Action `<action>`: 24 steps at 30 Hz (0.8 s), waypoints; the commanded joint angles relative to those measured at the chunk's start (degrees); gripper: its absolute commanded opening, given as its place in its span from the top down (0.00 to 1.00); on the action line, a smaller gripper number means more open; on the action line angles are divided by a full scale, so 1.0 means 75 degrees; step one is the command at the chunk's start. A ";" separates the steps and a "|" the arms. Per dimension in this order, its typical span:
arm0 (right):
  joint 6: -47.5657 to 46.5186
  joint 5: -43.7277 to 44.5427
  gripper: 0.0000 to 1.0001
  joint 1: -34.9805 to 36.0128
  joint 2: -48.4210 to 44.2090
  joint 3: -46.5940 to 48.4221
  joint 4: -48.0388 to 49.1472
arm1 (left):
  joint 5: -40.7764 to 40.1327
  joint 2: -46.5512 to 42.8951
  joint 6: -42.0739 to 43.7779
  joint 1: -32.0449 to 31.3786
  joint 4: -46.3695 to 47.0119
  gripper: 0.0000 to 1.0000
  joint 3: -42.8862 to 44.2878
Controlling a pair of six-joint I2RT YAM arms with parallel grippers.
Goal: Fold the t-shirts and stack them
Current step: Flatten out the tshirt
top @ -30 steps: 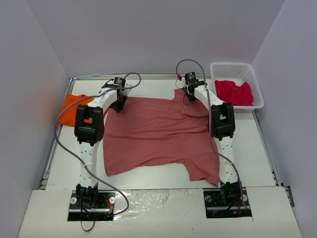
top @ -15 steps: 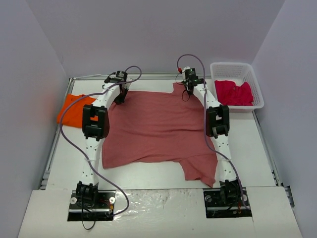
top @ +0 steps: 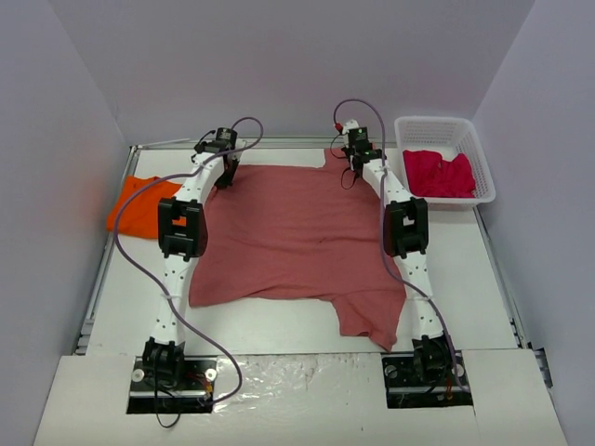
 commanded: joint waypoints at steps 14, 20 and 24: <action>-0.1025 0.1325 1.00 0.0757 -0.1924 -0.0495 0.0965 | -0.0035 -0.1875 0.0322 -0.0239 0.0214 0.98 -0.0333; -0.0815 0.1281 1.00 0.0863 -0.3237 -0.2002 0.0943 | -0.0046 -0.2848 0.0357 -0.0462 0.0202 0.98 -0.1070; -0.0487 0.1059 1.00 0.0933 -0.4268 -0.3502 0.0674 | -0.0070 -0.3656 0.0392 -0.0568 0.0377 0.98 -0.2380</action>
